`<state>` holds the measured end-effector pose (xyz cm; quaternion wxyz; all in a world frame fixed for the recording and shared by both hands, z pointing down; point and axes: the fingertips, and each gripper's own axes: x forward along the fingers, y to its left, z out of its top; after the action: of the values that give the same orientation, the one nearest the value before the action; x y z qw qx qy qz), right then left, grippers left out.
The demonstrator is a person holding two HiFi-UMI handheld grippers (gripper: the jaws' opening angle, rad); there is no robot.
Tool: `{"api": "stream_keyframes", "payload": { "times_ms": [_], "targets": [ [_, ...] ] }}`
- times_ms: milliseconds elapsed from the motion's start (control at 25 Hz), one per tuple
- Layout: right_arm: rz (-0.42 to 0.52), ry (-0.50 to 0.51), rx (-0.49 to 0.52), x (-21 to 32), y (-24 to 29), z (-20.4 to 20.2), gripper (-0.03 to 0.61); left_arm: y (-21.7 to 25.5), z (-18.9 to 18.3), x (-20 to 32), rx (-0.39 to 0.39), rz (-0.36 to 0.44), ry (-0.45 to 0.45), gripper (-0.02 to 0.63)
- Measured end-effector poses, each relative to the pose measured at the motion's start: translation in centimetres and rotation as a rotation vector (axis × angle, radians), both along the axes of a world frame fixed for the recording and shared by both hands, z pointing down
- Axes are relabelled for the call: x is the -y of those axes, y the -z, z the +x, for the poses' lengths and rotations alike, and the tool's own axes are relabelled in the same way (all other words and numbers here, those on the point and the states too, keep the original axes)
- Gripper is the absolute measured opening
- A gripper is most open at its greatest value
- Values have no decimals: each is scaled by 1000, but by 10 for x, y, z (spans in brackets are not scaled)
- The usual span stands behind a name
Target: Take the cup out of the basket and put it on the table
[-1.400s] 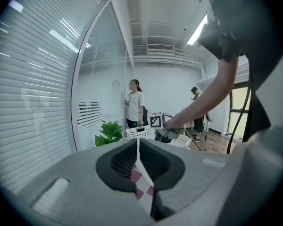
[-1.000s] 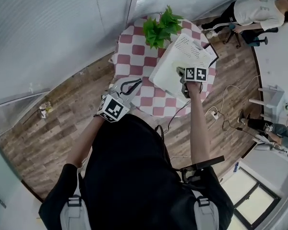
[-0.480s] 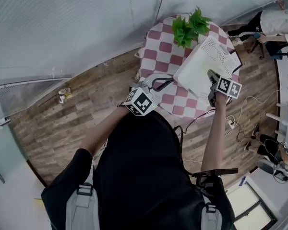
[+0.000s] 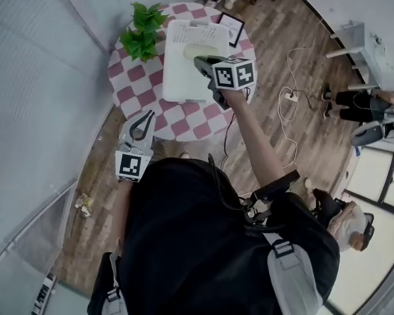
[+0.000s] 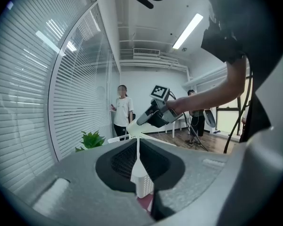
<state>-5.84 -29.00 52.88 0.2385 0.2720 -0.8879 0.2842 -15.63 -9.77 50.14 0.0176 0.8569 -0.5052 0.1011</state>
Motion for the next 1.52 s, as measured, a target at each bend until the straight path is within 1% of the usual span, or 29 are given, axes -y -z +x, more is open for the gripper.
{"api": "stream_keyframes", "payload": {
  "times_ms": [80, 280, 440, 640, 720, 800, 920, 1120, 1280, 1520],
  "targets": [
    [15, -12, 20, -8, 16, 9, 21, 6, 7, -1, 2, -14, -18, 6],
    [71, -15, 67, -14, 38, 18, 21, 2, 23, 2, 10, -29, -59, 6],
    [151, -29, 117, -21, 67, 30, 21, 3, 40, 3, 19, -35, -107, 6],
    [243, -36, 188, -29, 104, 39, 21, 7, 56, 5, 26, -42, -129, 6],
    [278, -36, 195, -31, 115, 39, 21, 7, 60, 6, 23, -42, -135, 6],
    [312, -36, 210, -33, 124, 40, 21, 4, 63, 7, 30, -40, -144, 6],
    [361, -44, 246, -39, 136, 43, 21, 1, 70, 6, 59, -36, -170, 6],
    [448, -54, 275, -47, 154, 50, 21, 1, 80, 10, 56, -36, -193, 6],
    [507, -39, 347, -64, 171, 54, 20, 2, 89, 4, 75, -41, -220, 6],
    [599, -6, 364, -95, 187, 65, 20, 9, 109, -6, 72, -36, -245, 6]
  ]
}}
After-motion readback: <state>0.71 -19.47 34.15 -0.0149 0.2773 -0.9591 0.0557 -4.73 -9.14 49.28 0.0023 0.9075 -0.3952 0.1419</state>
